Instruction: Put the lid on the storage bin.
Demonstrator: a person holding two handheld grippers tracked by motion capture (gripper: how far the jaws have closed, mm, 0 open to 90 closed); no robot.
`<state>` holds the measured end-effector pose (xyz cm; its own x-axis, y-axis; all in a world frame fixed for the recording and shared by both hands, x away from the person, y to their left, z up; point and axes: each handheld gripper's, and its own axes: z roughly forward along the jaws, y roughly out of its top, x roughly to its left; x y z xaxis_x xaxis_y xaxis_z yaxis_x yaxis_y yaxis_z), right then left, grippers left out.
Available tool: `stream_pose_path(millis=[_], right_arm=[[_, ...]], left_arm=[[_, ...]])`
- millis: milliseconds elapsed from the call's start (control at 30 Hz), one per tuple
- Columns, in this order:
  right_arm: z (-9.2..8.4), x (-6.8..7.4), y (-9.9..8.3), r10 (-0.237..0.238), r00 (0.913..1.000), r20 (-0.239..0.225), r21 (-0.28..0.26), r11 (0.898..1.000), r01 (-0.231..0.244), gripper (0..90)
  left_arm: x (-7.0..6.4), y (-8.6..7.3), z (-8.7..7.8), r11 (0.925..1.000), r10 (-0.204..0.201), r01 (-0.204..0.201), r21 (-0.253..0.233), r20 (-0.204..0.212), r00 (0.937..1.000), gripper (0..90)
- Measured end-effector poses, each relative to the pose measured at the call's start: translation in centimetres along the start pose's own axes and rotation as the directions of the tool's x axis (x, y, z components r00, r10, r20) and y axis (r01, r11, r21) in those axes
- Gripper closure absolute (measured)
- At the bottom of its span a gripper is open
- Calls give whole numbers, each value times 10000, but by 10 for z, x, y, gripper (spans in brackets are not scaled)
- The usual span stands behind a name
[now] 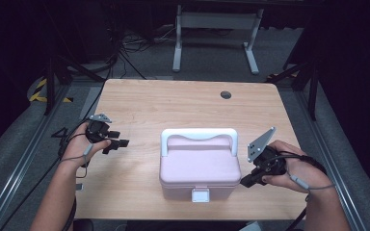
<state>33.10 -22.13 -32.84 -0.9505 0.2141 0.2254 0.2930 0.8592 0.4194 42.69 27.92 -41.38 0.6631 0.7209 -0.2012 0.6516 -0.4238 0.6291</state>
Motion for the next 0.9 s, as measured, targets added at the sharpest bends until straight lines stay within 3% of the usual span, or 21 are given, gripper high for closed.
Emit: stream_pose_path(millis=[67, 233, 400, 433, 567, 733, 867, 900], right_arm=[[-3, -1, 0, -30, 10000, -59, -288, 9996, 28, 893], [-9, -2, 2, -232, 9997, -37, -406, 9989, 230, 890], [-21, -2, 0, -332, 9994, 62, -1000, 9944, 337, 864], [-23, -3, -1, -402, 9991, 120, -1114, 9929, 413, 847], [-27, -6, 0, -370, 9986, 389, -1574, 9866, 427, 753], [-32, -13, 1, -153, 9942, 1066, -2522, 9668, 419, 613], [-39, -22, 0, 391, 9818, 1857, -3259, 9451, 240, 557], [-41, -25, -2, 648, 9753, 2111, -3518, 9360, 140, 544]], left_arm=[[0, -2, -1, 10000, -8, 8, -47, -39, 10000, 387], [0, -10, -11, 9997, -167, 165, -158, -138, 9998, 384], [2, -16, -19, 9983, -416, 402, -415, -326, 9986, 381], [2, -17, -20, 9971, -592, 576, -497, -319, 9977, 379], [4, -20, -24, 9961, -600, 565, -682, -510, 9969, 361], [4, -24, -26, 9939, -792, 741, -812, -612, 9950, 351], [5, -27, -29, 9936, -852, 789, -806, -778, 9933, 346], [5, -27, -29, 9933, -866, 798, -835, -811, 9929, 343]])
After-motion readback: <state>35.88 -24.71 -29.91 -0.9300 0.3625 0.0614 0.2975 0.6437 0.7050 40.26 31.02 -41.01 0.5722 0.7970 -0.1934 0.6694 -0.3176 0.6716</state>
